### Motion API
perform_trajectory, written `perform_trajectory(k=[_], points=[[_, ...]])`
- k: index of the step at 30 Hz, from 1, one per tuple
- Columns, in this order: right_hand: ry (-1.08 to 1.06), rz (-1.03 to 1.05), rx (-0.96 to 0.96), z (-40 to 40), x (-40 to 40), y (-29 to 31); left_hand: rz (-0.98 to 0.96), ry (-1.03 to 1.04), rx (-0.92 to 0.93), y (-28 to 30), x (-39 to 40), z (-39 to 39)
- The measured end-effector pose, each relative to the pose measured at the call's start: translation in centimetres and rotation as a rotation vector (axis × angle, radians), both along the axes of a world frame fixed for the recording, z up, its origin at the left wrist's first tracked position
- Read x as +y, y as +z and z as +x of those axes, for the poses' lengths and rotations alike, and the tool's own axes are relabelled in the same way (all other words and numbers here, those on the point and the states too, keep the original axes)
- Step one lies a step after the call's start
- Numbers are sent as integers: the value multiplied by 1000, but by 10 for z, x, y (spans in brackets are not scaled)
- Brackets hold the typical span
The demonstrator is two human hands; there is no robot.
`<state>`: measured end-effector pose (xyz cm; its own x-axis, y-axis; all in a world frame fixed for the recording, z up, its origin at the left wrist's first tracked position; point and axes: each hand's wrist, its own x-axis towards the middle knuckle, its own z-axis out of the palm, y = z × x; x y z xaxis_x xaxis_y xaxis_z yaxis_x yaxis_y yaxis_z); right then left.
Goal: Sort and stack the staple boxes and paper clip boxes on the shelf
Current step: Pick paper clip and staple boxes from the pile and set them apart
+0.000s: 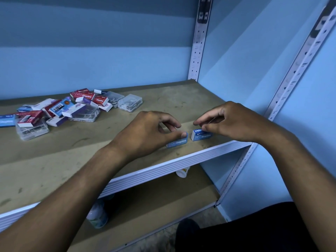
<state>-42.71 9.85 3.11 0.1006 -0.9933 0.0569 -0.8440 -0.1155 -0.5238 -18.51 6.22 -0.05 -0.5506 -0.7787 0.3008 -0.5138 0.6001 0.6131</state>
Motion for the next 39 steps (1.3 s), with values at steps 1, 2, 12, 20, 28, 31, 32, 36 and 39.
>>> perform_trajectory(k=[1, 2, 12, 20, 28, 31, 32, 36, 39], points=[[-1, -21, 5, 0, 0, 1, -7, 10, 3, 1, -1, 3], [8, -38, 5, 3, -2, 1, -18, 27, 8, 4, -2, 9], [32, -60, -31, 23, -12, 0, -20, 143, -27, 1, -13, 47], [158, -109, 16, 89, -40, -1, -135, 248, -155, 3, -11, 85], [192, -100, 150, 144, -74, -16, -234, 500, -485, -5, -19, 115], [138, -49, 145, 156, -89, -23, -195, 543, -555, -7, -23, 119], [121, -37, 153, 159, -93, -24, -175, 552, -565, -8, -25, 121], [101, -9, 215, 168, -104, -26, -92, 626, -678, -11, -35, 127], [107, 19, 273, 174, -109, -28, -41, 639, -721, -11, -38, 131]])
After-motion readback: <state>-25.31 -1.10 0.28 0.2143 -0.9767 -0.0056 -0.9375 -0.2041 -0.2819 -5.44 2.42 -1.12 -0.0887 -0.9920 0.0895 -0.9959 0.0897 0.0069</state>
